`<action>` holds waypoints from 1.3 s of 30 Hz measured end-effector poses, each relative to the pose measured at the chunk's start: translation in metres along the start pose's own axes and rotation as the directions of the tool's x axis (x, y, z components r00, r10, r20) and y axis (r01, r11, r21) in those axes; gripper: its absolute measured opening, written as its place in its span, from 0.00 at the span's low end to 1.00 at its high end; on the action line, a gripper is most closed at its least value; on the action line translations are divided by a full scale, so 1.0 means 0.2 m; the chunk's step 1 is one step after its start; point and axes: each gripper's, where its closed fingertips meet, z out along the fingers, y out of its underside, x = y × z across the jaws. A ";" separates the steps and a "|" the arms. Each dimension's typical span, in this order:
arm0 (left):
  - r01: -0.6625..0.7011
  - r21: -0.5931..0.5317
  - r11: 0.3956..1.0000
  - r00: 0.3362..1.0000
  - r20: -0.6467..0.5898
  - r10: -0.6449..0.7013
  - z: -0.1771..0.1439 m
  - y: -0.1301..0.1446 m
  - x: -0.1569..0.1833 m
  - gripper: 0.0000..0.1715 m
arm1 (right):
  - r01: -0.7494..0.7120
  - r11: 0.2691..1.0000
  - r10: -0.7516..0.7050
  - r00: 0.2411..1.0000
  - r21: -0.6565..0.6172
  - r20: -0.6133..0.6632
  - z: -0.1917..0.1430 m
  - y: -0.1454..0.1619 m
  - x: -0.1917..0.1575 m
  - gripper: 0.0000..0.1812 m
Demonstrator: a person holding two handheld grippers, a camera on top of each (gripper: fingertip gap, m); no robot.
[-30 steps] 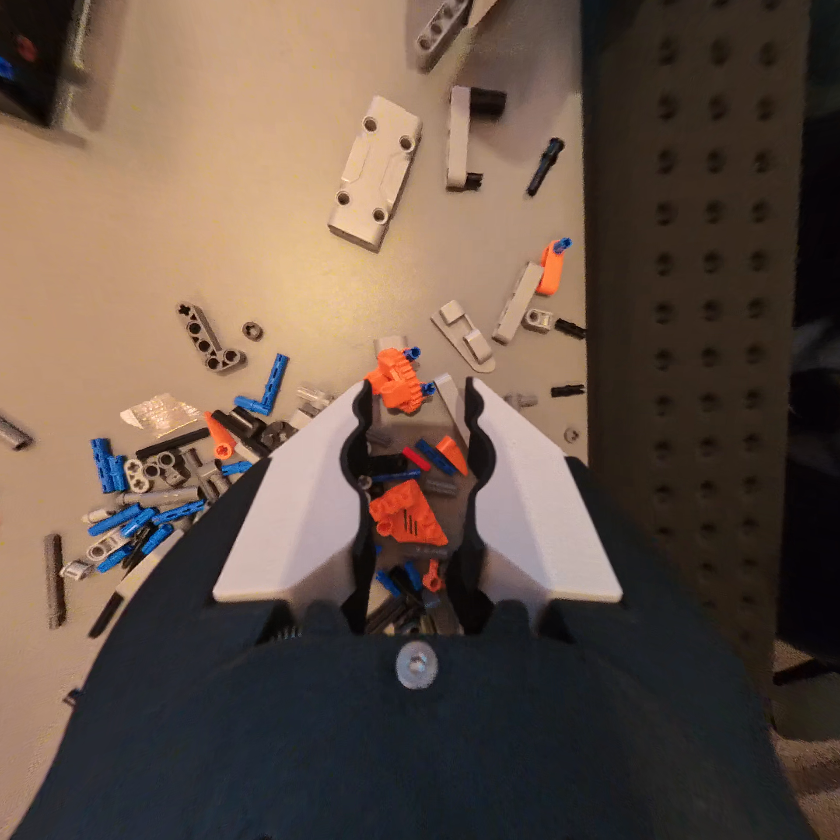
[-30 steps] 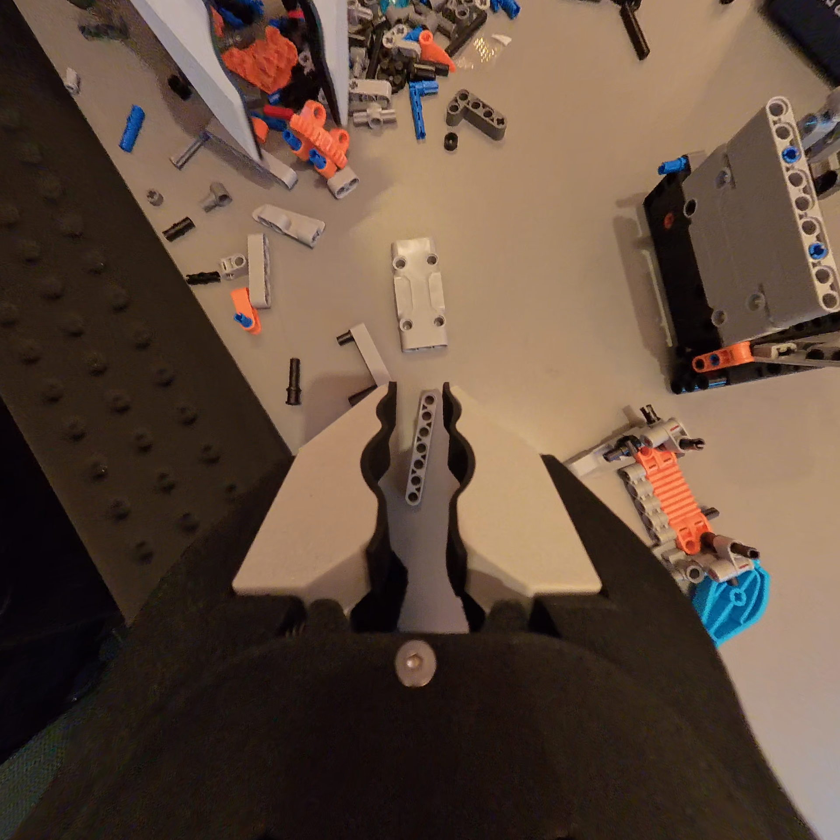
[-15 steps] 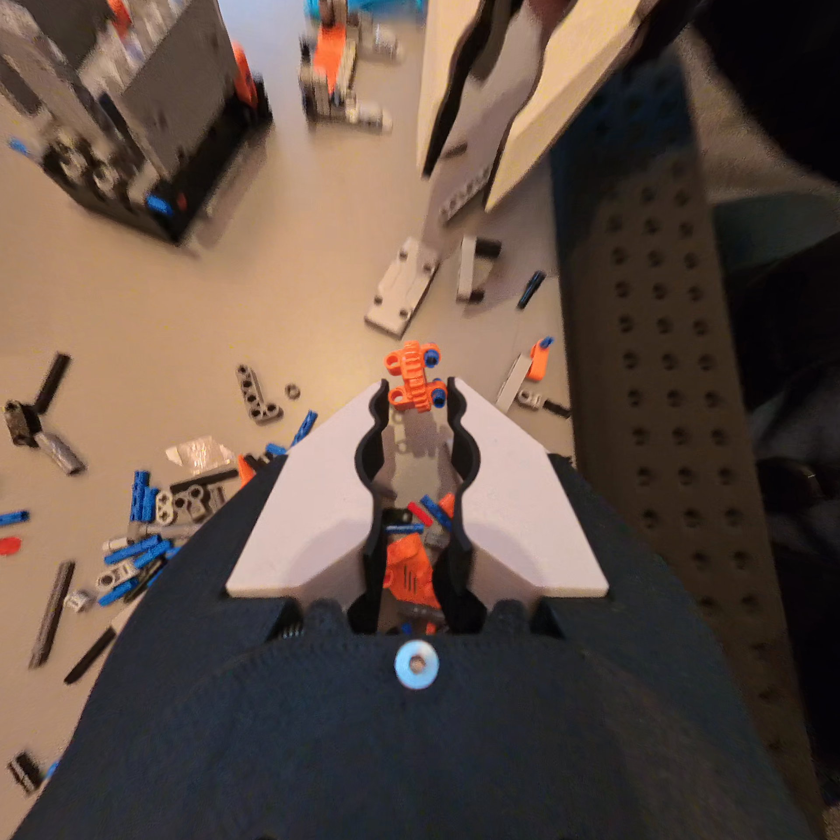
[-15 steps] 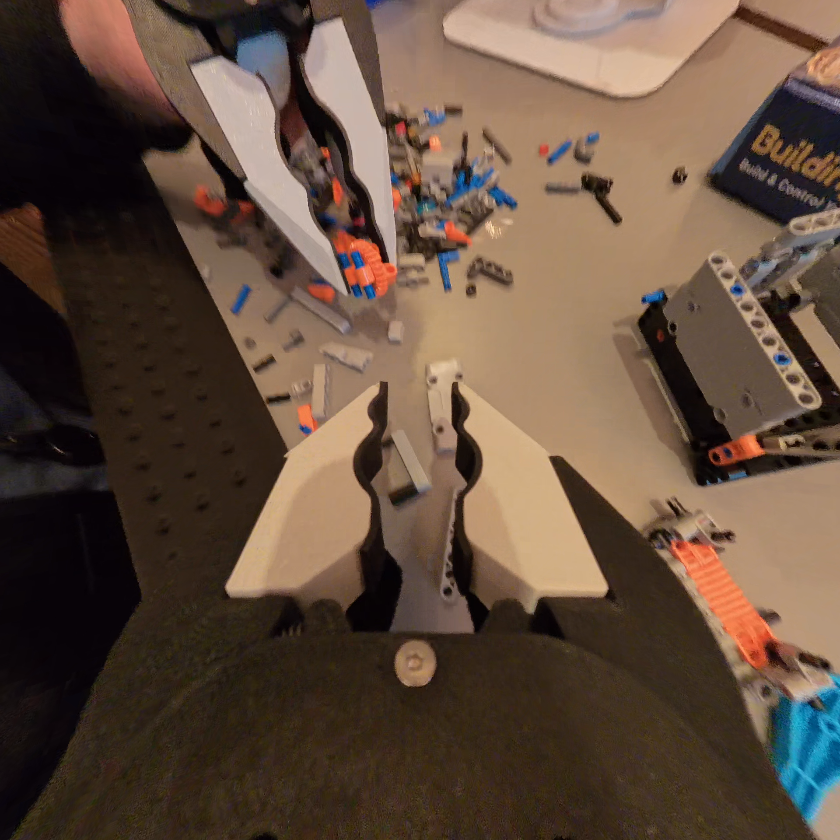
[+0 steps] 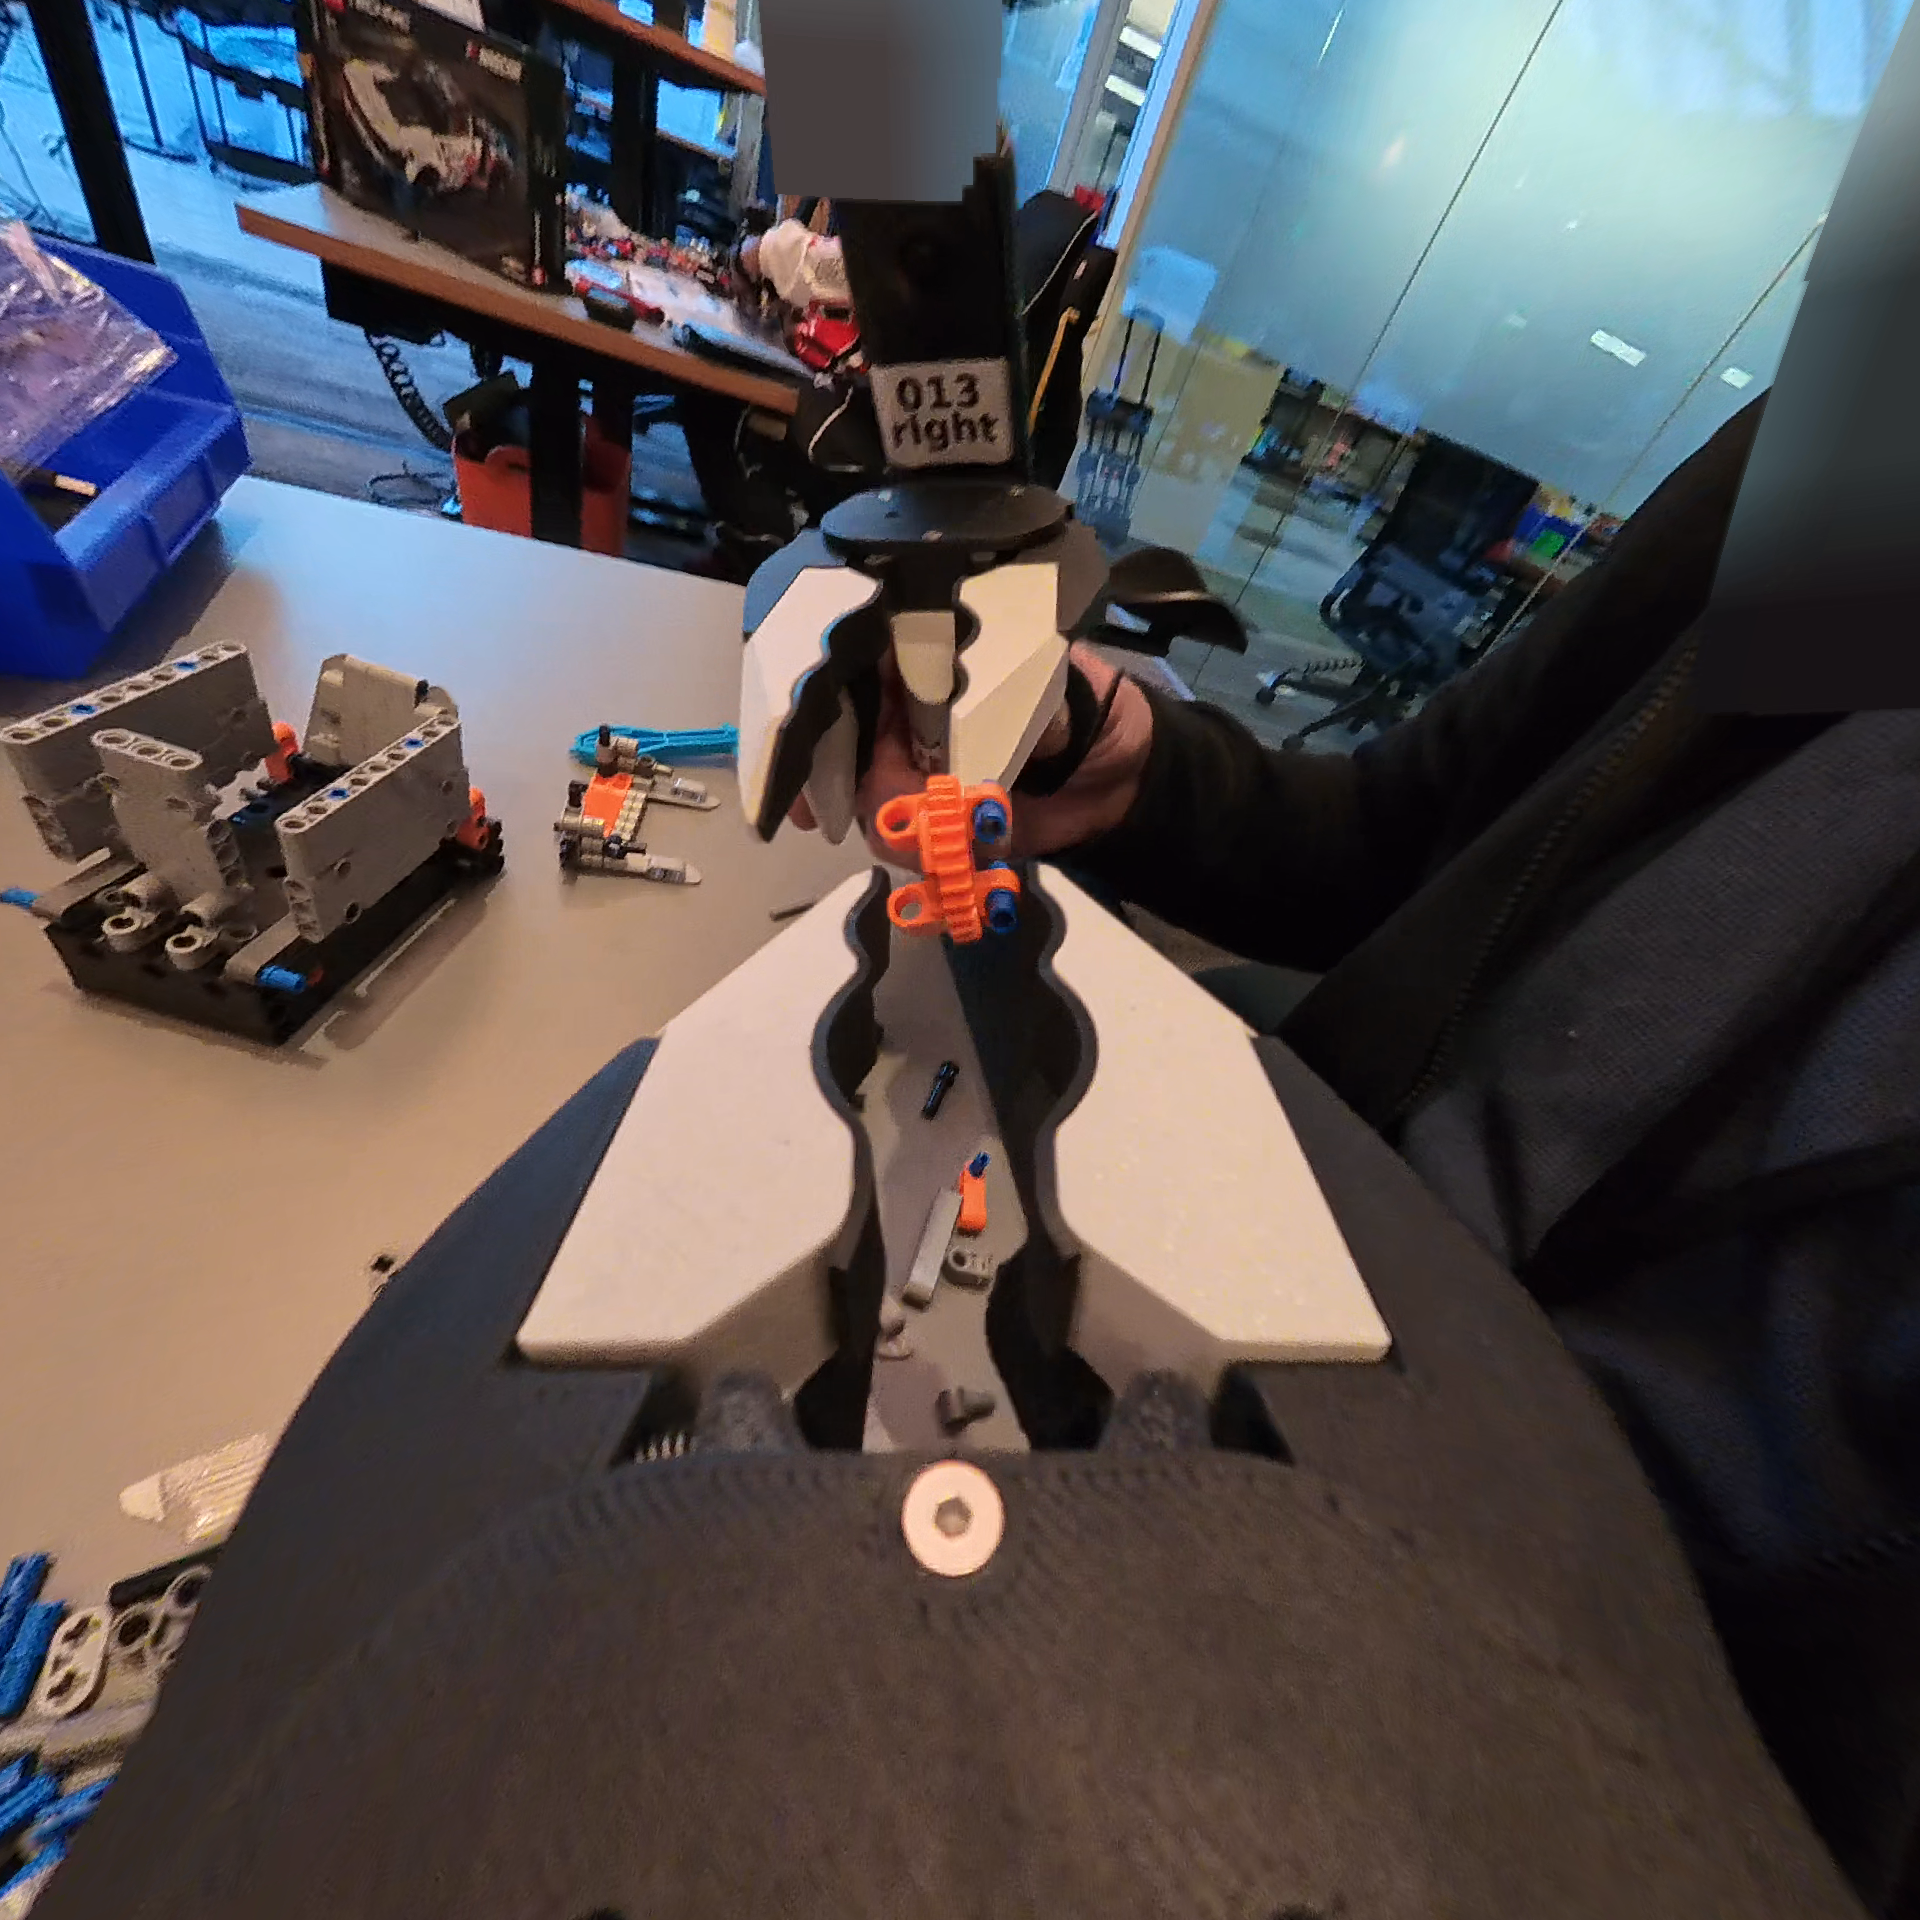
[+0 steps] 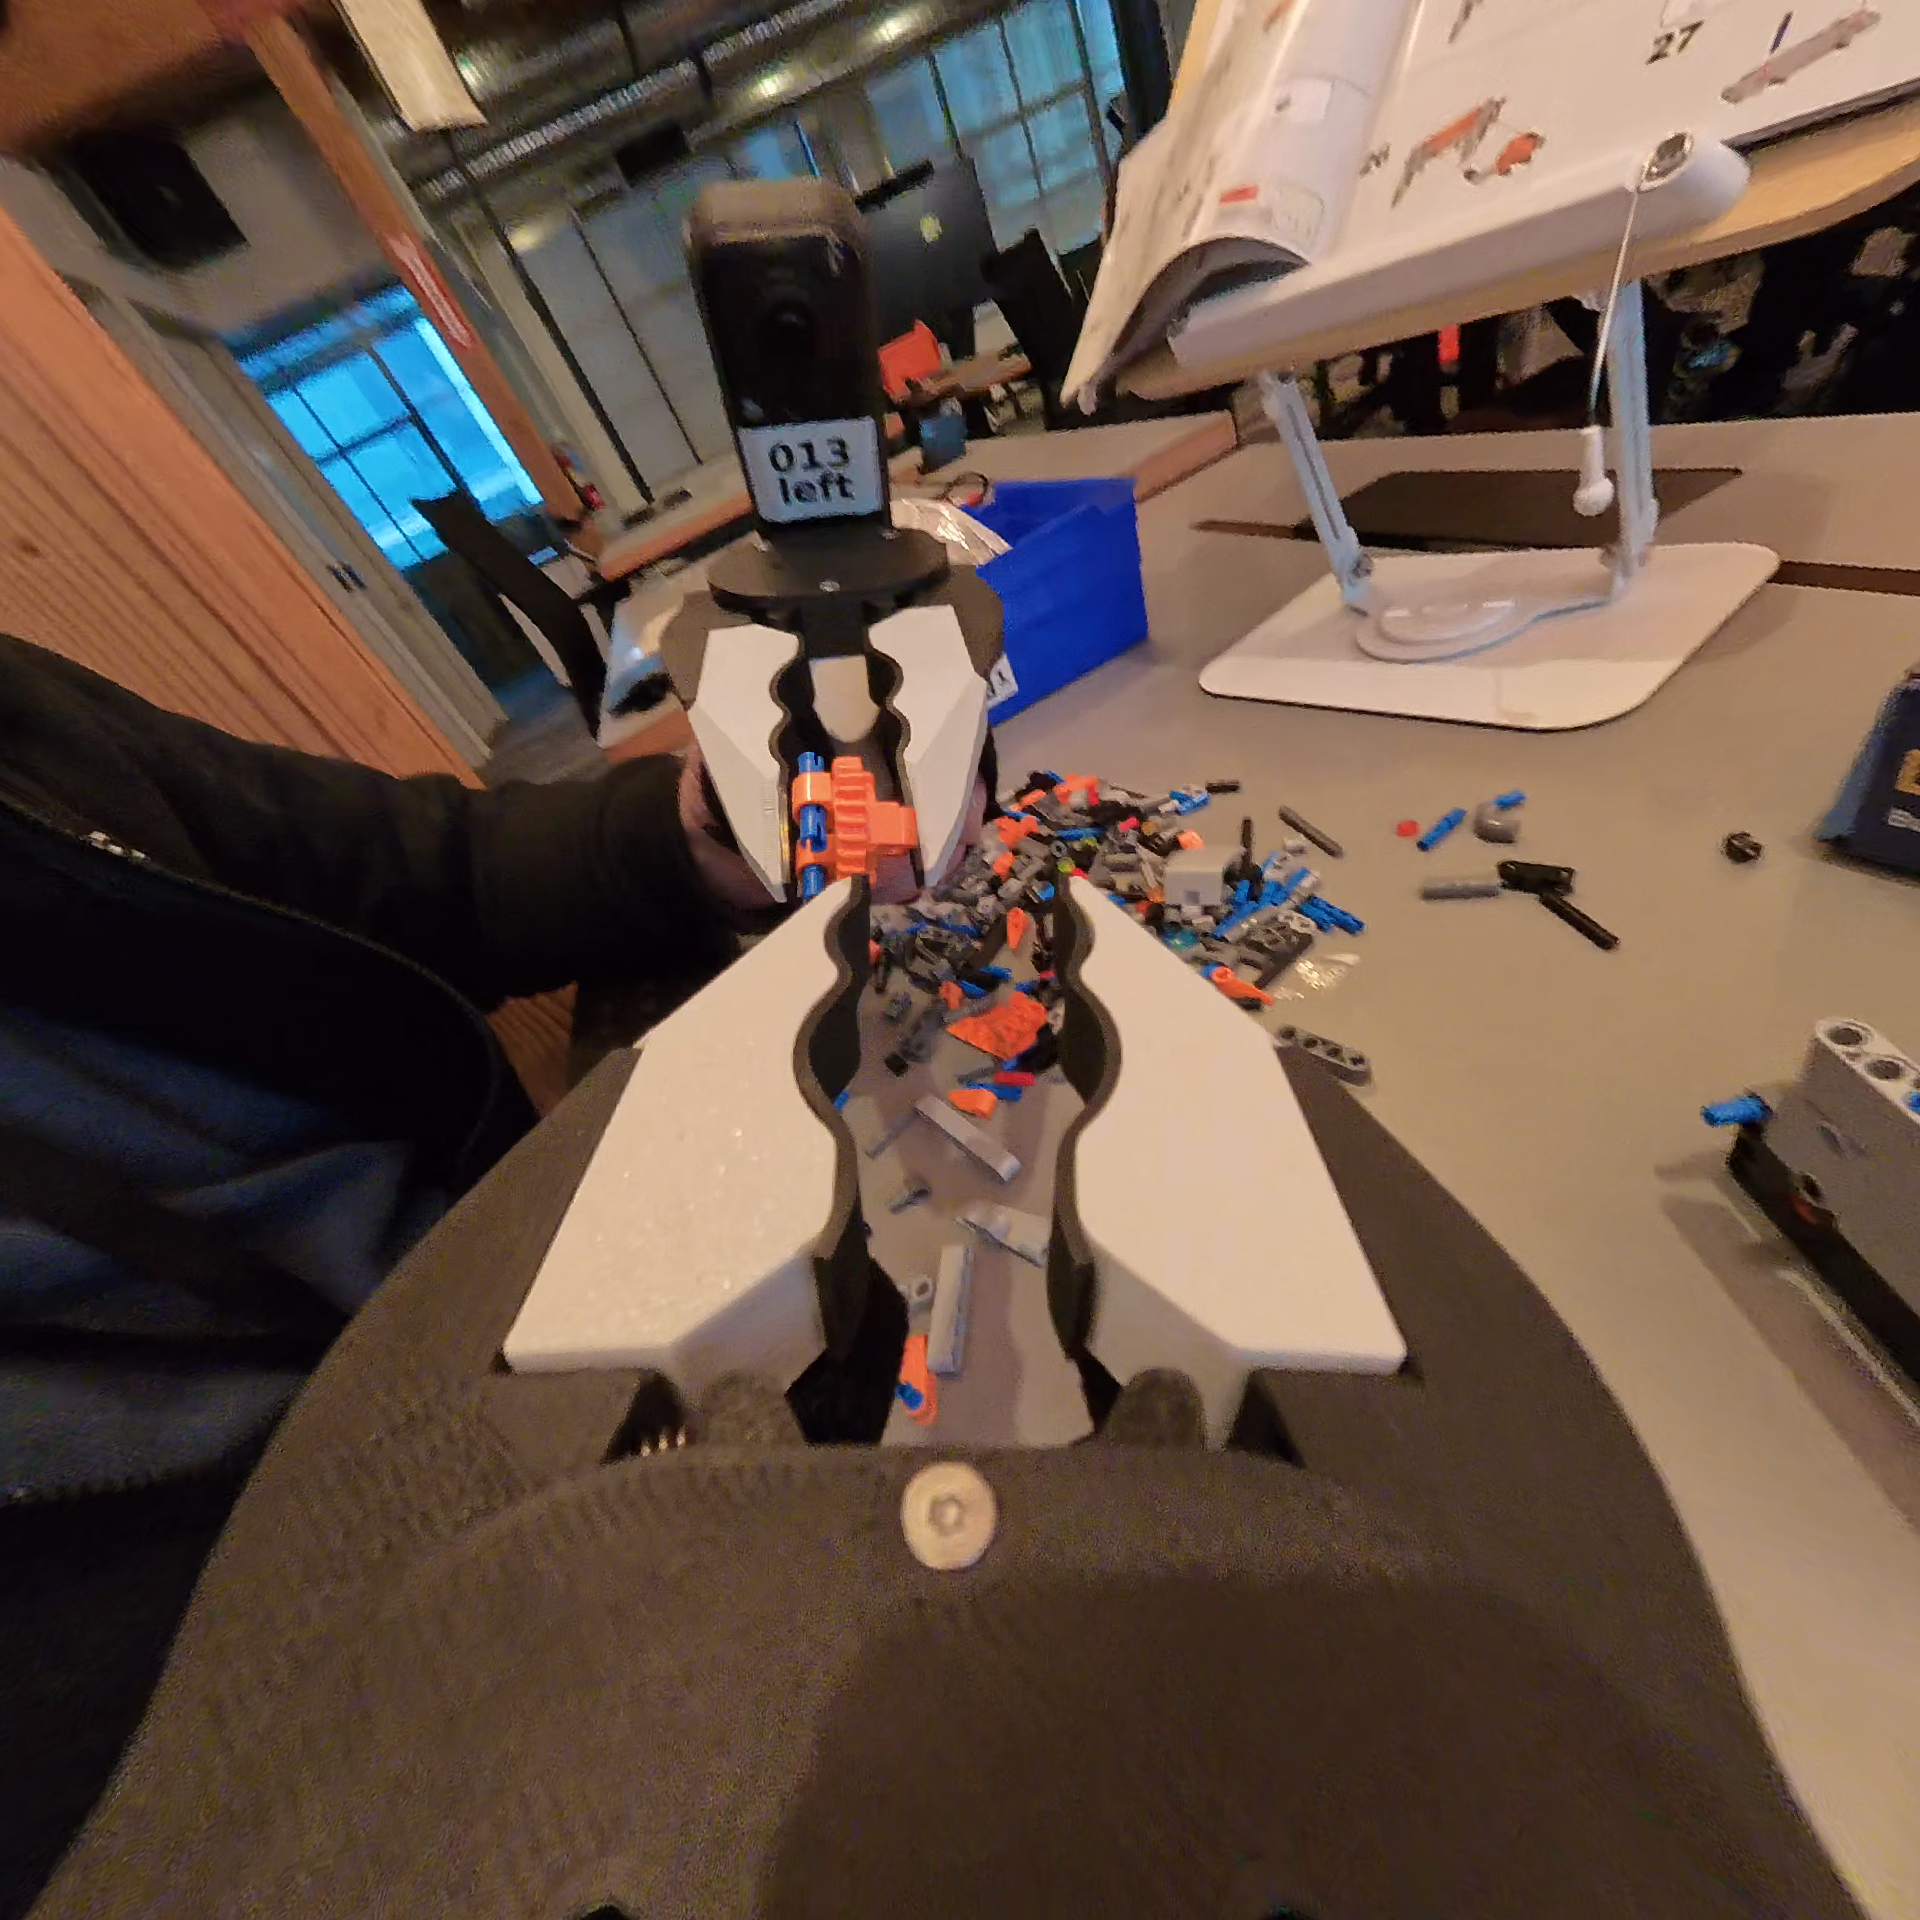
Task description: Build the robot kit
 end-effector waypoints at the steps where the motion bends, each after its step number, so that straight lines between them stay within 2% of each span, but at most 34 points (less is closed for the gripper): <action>1: 0.012 0.019 1.000 1.000 -0.016 -0.011 -0.01 -0.01 0.01 0.13 | -0.009 1.000 0.009 1.000 0.012 0.015 0.00 -0.01 -0.01 0.18; 6: 0.045 0.085 0.995 0.998 -0.052 -0.041 -0.03 -0.05 0.01 0.13 | -0.026 0.998 0.022 0.996 0.048 0.081 0.01 -0.03 -0.05 0.20; 10: 0.088 0.139 0.986 0.992 -0.105 -0.074 -0.05 -0.08 0.02 0.13 | -0.017 0.999 0.013 0.997 0.046 0.081 0.01 -0.02 -0.05 0.18; 15: 0.094 0.154 0.984 0.987 -0.141 -0.072 -0.04 -0.09 0.05 0.13 | -0.028 0.997 0.021 0.996 0.068 0.091 0.01 -0.02 -0.08 0.18; 22: 0.068 0.142 0.988 0.993 -0.110 -0.053 0.00 -0.06 0.04 0.13 | -0.105 0.988 0.086 0.983 0.110 0.162 0.02 -0.03 -0.14 0.16; 25: 0.034 0.132 0.991 0.996 -0.089 -0.022 0.02 -0.06 0.05 0.13 | -0.155 0.980 0.134 0.979 0.129 0.156 0.00 -0.03 -0.12 0.10; 27: 0.005 0.125 0.992 0.998 -0.059 0.003 0.04 -0.05 0.04 0.13 | -0.180 0.973 0.156 0.975 0.145 0.161 -0.01 -0.03 -0.11 0.10; 29: -0.003 0.109 0.994 0.999 -0.035 0.007 0.05 -0.04 0.02 0.13 | -0.183 0.969 0.158 0.975 0.163 0.156 -0.03 -0.03 -0.10 0.03; 39: -0.047 0.034 0.998 0.999 0.023 0.046 0.08 0.01 -0.01 0.13 | -0.112 0.985 0.104 0.993 0.134 0.059 -0.10 -0.01 -0.07 0.03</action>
